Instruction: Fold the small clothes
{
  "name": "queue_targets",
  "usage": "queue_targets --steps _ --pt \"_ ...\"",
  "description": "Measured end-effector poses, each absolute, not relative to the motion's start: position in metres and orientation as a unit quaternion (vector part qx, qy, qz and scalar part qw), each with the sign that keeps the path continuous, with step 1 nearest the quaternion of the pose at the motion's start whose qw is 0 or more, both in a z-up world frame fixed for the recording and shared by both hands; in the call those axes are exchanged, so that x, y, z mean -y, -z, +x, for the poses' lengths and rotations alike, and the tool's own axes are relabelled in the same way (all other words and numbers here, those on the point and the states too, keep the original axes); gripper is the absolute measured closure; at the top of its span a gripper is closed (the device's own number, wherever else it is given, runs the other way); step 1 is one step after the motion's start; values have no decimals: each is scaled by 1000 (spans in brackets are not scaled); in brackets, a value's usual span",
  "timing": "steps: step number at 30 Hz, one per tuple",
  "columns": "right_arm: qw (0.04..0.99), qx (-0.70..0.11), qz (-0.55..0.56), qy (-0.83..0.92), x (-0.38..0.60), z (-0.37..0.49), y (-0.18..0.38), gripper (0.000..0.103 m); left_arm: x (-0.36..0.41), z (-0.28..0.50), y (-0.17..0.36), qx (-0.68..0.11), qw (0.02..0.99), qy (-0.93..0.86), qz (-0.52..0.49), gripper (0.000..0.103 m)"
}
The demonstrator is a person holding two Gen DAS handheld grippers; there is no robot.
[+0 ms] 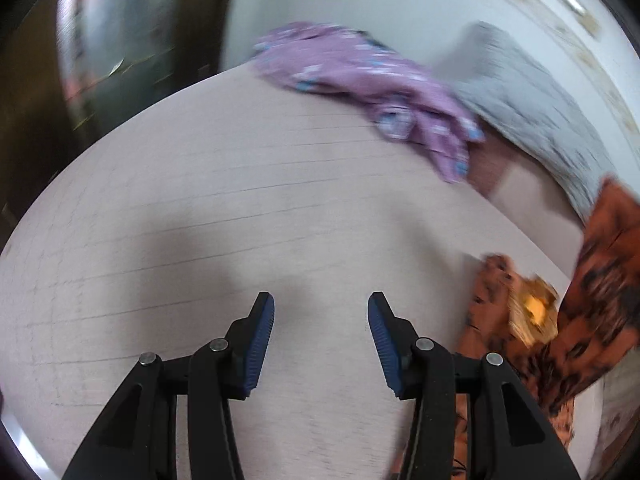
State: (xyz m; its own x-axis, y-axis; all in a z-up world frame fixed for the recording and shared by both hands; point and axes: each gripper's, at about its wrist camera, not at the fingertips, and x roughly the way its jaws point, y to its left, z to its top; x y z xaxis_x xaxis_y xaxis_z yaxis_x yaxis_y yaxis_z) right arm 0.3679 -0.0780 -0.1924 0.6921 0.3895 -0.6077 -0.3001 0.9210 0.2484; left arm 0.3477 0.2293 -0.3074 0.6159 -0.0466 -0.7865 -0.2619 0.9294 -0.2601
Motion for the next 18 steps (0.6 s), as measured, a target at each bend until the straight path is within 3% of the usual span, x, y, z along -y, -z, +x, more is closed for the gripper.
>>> queue_targets --steps 4,5,7,10,15,16,18 --pt "914 -331 181 -150 182 354 192 96 -171 345 303 -419 900 -7 -122 51" --pt "909 -334 208 -139 207 348 202 95 -157 346 303 -418 902 7 -111 48" --pt "892 -352 265 -104 258 333 234 92 -130 349 307 -421 901 34 -96 32" --pt "859 -388 325 -73 300 317 277 90 -106 364 315 -425 897 61 -103 31" --pt "804 -457 377 -50 335 304 330 70 -92 385 334 -457 875 72 -146 28" --pt "800 -454 389 -57 341 302 334 64 -90 387 337 -462 870 71 -154 28" --pt "797 -437 411 -69 350 300 334 39 -88 391 341 -468 866 64 -161 28"
